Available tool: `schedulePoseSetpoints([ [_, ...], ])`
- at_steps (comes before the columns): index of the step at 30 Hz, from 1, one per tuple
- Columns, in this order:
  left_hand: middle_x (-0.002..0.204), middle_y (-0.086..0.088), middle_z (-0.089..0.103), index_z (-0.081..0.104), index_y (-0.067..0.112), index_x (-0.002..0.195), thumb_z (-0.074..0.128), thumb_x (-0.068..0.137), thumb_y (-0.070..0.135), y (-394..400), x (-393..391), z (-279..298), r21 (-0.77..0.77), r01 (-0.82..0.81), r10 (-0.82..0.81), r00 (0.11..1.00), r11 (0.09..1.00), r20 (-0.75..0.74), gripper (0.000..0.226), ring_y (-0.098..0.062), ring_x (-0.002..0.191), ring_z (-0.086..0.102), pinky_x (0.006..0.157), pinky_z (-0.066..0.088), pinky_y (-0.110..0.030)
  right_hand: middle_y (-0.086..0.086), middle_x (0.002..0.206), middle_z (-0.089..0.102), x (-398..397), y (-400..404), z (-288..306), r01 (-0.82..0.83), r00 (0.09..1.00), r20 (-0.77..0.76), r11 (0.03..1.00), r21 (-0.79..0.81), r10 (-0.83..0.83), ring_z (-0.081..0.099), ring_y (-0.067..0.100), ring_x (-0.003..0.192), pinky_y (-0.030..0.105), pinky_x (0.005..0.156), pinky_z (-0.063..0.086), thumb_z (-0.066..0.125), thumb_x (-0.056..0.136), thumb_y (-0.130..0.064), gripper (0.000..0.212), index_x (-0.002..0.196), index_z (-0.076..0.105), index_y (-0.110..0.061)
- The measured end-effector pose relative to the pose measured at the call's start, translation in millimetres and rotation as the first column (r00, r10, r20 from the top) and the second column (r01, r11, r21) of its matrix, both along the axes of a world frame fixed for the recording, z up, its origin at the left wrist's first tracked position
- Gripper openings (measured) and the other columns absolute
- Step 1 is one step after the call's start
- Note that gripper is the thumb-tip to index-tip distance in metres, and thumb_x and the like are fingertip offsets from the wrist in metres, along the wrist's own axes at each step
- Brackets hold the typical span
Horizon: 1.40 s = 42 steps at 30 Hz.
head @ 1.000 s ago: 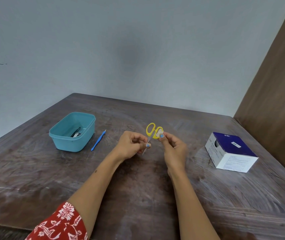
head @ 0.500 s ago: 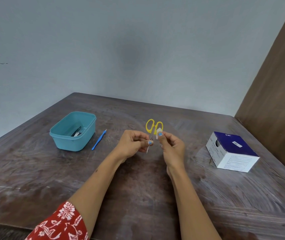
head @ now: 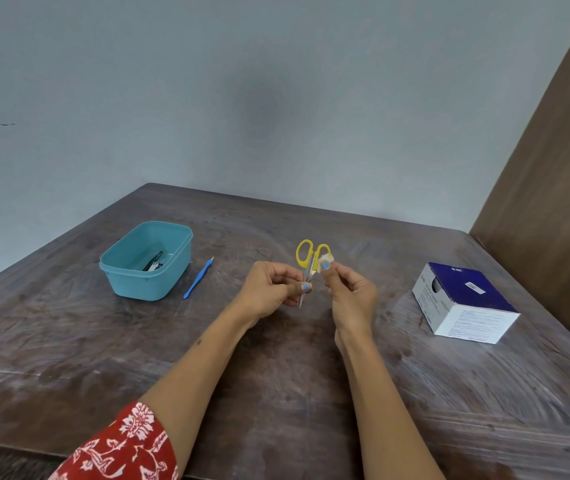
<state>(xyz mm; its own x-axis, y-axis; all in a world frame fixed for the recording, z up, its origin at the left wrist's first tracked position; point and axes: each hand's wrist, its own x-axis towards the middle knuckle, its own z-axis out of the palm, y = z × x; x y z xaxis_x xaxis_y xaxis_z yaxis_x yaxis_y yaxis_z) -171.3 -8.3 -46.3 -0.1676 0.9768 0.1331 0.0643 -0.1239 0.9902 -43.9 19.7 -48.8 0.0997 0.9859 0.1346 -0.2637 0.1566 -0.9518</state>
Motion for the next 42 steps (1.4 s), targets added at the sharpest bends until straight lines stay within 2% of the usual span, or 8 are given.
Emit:
schedulePoseSetpoints([
  [5,0.067,-0.010,0.065,0.067,0.000,0.084,0.069,0.077,-0.002,0,0,1,-0.001,-0.018,0.018,1.000,1.000,-0.009,0.007,-0.007,0.048,0.060,0.054,0.055,-0.021,0.004,0.076,0.070,-3,-5,-1,-0.145,0.982,0.120,0.989,-0.002,0.144,0.061,-0.003,0.063,0.007,0.061,0.046,0.070,0.082,-0.008,0.010,0.088,0.072,0.000],
  [10,0.069,-0.011,0.066,0.066,0.007,0.076,0.070,0.076,-0.002,0,1,4,-0.001,0.019,-0.019,1.000,1.000,0.022,0.010,-0.010,0.050,0.061,0.056,0.055,-0.024,-0.003,0.069,0.068,-2,-5,3,-0.037,0.999,-0.009,0.999,-0.004,0.037,0.059,-0.007,0.057,0.008,0.057,0.046,0.072,0.080,-0.010,0.005,0.085,0.072,-0.009],
  [15,0.055,0.001,0.066,0.065,0.008,0.075,0.069,0.076,-0.002,-1,1,2,-0.013,0.040,-0.040,0.999,0.999,0.002,0.011,-0.007,0.047,0.060,0.052,0.054,-0.020,-0.009,0.069,0.069,2,-5,7,0.001,0.997,-0.075,1.000,-0.014,-0.002,0.062,-0.005,0.061,0.012,0.064,0.050,0.073,0.079,-0.013,0.004,0.082,0.071,-0.015],
  [22,0.062,-0.008,0.064,0.066,0.000,0.082,0.069,0.077,-0.003,-2,-1,3,0.006,-0.013,0.013,1.000,1.000,-0.008,0.007,-0.009,0.047,0.059,0.054,0.054,-0.024,-0.005,0.066,0.071,-2,-7,1,-0.153,0.987,0.053,0.988,-0.037,0.155,0.063,-0.001,0.062,0.010,0.063,0.049,0.069,0.082,-0.004,0.007,0.083,0.073,-0.011],
  [28,0.049,0.005,0.065,0.065,0.000,0.082,0.069,0.076,-0.003,-2,2,3,-0.013,0.008,-0.008,1.000,1.000,-0.024,0.008,-0.004,0.043,0.057,0.050,0.052,-0.018,-0.008,0.067,0.070,1,0,1,0.045,0.993,-0.106,0.999,-0.029,-0.048,0.062,0.001,0.063,0.017,0.066,0.054,0.065,0.087,-0.010,0.020,0.104,0.069,0.001],
  [32,0.048,0.006,0.065,0.066,-0.005,0.086,0.069,0.077,-0.002,-2,4,2,-0.034,0.028,-0.030,0.999,0.999,-0.042,0.010,-0.002,0.042,0.057,0.047,0.050,-0.016,0.002,0.090,0.071,4,-6,2,0.245,0.903,0.267,0.915,0.320,-0.335,0.066,0.011,0.081,0.023,0.078,0.051,0.067,0.086,-0.011,0.020,0.103,0.071,-0.019],
  [35,0.048,0.006,0.065,0.066,-0.008,0.089,0.069,0.077,-0.002,-2,5,3,-0.047,0.018,-0.020,0.999,0.999,-0.041,0.014,-0.002,0.041,0.056,0.047,0.050,-0.016,0.010,0.082,0.069,1,-10,2,0.189,0.792,0.406,0.817,0.545,-0.455,0.064,0.023,0.074,0.029,0.071,0.050,0.067,0.083,-0.003,0.017,0.096,0.075,-0.011],
  [42,0.062,-0.008,0.061,0.064,-0.013,0.097,0.067,0.078,-0.007,-1,4,3,-0.038,-0.035,0.034,0.998,0.999,-0.044,0.021,-0.002,0.040,0.054,0.048,0.051,-0.015,0.015,0.085,0.066,1,-12,1,-0.100,0.641,0.653,0.799,0.593,-0.404,0.061,0.031,0.084,0.017,0.074,0.035,0.066,0.078,0.007,0.021,0.093,0.075,-0.004],
])
